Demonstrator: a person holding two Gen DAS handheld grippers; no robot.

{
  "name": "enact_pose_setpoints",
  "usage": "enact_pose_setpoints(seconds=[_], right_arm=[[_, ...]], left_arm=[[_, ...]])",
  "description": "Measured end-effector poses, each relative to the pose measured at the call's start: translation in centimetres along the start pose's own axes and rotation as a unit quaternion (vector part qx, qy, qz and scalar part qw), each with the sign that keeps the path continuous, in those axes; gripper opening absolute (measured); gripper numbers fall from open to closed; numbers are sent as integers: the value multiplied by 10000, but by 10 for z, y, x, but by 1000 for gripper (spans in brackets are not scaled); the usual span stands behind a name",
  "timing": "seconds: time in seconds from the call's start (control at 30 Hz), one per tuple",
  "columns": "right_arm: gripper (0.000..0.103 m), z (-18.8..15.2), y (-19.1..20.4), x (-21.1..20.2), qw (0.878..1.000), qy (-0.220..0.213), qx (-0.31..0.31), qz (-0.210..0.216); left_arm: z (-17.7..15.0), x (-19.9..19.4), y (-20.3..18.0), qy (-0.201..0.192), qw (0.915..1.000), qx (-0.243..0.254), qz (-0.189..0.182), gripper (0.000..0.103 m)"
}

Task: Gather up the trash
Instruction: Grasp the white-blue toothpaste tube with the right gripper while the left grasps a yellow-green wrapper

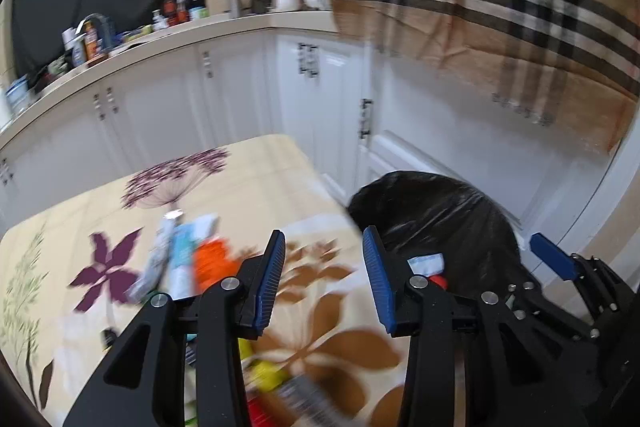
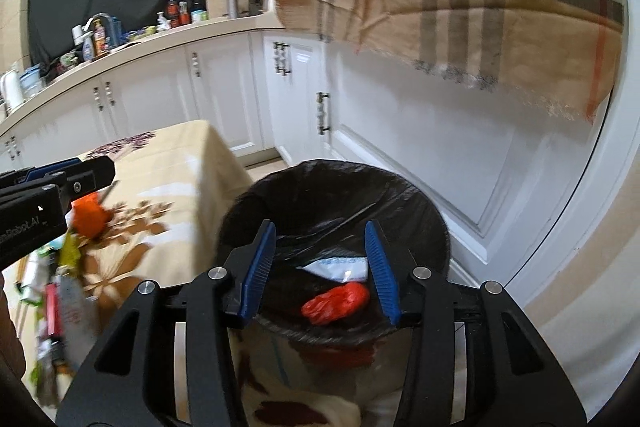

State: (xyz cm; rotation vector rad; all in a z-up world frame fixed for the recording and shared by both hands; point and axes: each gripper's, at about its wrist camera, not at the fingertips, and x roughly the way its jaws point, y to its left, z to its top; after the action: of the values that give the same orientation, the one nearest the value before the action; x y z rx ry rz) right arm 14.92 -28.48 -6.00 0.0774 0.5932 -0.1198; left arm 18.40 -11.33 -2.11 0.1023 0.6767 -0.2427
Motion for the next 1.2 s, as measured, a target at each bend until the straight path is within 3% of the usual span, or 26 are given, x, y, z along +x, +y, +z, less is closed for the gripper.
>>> enact_pose_setpoints(seconds=[0.37, 0.7, 1.1, 1.2], right_arm=[[46, -20, 50, -45, 9982, 74, -312, 501], [46, -42, 102, -63, 9921, 266, -748, 974], [46, -53, 128, -52, 9876, 676, -956, 1046], [35, -55, 127, -46, 9860, 851, -926, 1097]], left_arm=[[-46, -46, 76, 126, 9968, -485, 625, 41], [-94, -72, 134, 358, 9884, -948, 1129, 43], [-122, -85, 165, 448, 9819, -1276, 1327, 43], [-124, -85, 164, 457, 9819, -1303, 1296, 43]])
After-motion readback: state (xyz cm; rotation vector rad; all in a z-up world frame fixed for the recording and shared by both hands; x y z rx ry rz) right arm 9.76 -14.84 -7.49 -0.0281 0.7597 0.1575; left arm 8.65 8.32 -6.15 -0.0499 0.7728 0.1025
